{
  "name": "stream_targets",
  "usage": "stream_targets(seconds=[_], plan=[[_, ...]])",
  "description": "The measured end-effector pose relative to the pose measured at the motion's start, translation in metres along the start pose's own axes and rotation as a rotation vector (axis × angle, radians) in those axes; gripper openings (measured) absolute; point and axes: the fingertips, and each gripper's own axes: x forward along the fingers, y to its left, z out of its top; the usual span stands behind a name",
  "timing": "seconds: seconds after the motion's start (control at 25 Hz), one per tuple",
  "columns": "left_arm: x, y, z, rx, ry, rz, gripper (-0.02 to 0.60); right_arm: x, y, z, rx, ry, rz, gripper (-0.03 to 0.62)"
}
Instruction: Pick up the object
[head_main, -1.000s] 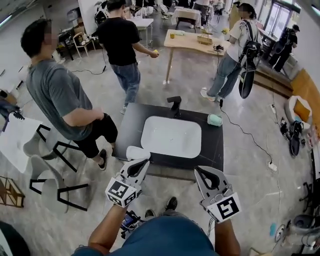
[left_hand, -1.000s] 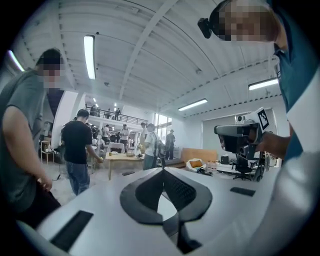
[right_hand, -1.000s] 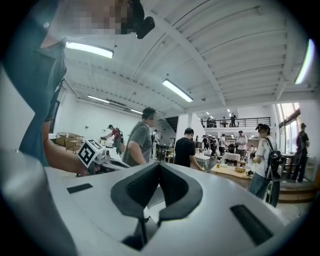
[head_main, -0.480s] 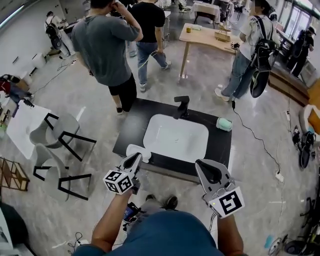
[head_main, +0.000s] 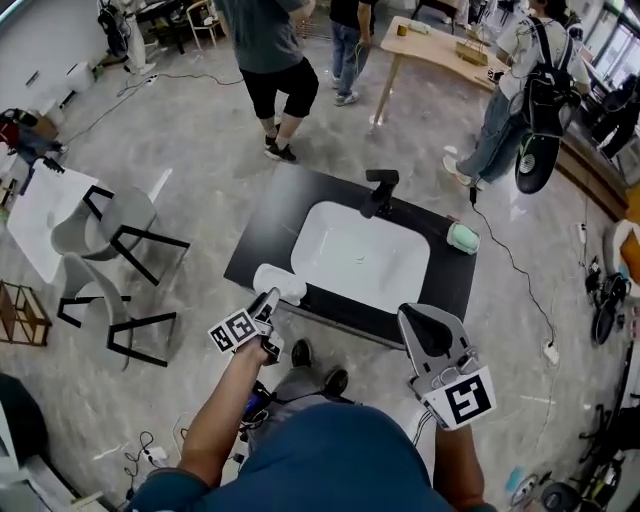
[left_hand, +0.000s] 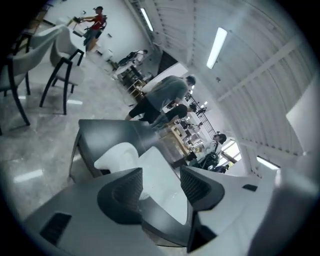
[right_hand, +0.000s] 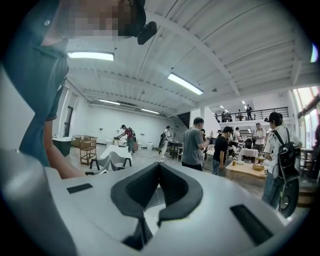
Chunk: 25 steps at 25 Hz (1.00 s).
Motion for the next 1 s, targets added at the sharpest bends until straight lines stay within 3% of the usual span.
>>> stream_targets(seconds=[0.28,0.52,1.0], plan=[[0.017,0.056,-0.014,-0.146,0.011,0.072,0.229,0.027,-0.002,-0.006,-0.011,0.028,0.016,0.014],[0.034,0.071,-0.016,-0.144,0.028,0.096,0.229,0.042,-0.004,-0.014,0.021,0.07,0.015,0.014],[0.041,0.077,-0.019,-0.155,0.032,0.058,0.229,0.072,0.002,-0.02,0.005,0.096,0.058,0.014]])
